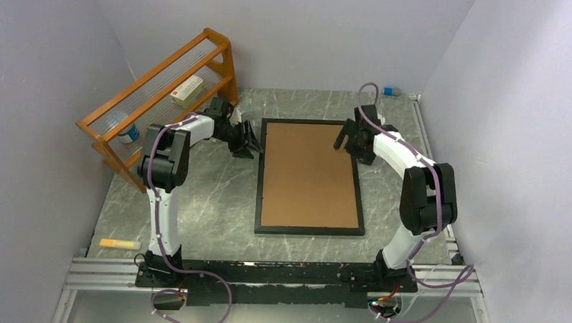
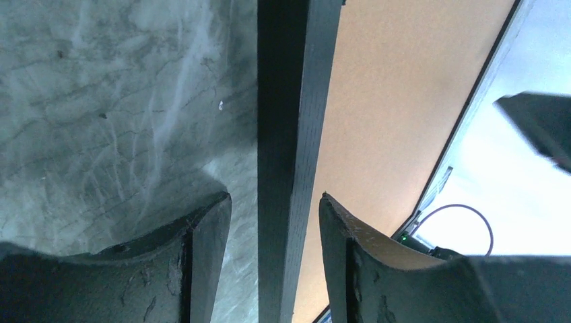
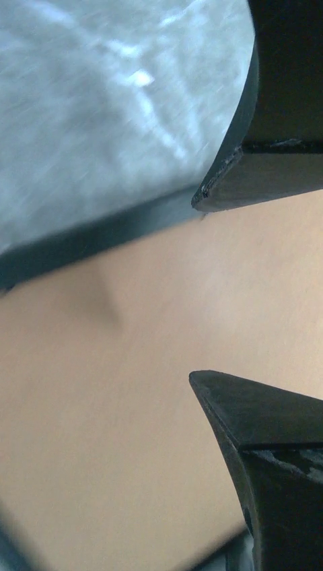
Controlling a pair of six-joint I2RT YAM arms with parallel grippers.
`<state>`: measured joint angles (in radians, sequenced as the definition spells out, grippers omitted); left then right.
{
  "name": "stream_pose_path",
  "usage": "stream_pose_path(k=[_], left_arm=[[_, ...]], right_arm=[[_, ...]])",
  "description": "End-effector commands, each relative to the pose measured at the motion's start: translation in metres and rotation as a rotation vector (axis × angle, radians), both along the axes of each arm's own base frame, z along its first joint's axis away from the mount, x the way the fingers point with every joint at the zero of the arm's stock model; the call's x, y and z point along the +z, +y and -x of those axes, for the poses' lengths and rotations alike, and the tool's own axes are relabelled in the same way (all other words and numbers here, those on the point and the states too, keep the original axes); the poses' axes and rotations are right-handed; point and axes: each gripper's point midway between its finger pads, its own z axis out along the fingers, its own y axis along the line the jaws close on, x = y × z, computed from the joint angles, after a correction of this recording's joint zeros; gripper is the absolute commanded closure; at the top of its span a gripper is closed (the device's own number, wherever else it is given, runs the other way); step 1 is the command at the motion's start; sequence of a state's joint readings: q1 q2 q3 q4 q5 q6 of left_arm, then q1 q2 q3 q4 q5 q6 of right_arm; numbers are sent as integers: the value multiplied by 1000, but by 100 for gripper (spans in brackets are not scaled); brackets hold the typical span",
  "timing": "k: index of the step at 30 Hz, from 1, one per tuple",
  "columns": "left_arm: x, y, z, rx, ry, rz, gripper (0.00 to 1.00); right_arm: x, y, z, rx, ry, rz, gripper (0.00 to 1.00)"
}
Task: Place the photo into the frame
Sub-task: Adjust the photo frame at the center of the board.
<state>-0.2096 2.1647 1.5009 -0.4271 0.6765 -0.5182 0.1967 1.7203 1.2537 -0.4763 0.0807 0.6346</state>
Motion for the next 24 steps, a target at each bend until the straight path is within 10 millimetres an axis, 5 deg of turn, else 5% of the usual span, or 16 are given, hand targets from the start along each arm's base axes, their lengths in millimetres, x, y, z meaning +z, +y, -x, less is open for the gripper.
stream_pose_path(k=[1, 8, 14, 24], left_arm=[[-15, 3, 1, 46, 47, -5, 43], [-18, -5, 2, 29, 60, 12, 43], [-22, -12, 2, 18, 80, 26, 45], [-12, -52, -17, -102, 50, 152, 51]], right_arm=[[-31, -36, 56, -57, 169, 131, 7], [-41, -46, 95, -43, 199, 111, 3], [-54, -8, 118, 85, 239, -88, 3], [-32, 47, 171, 248, 225, -410, 9]])
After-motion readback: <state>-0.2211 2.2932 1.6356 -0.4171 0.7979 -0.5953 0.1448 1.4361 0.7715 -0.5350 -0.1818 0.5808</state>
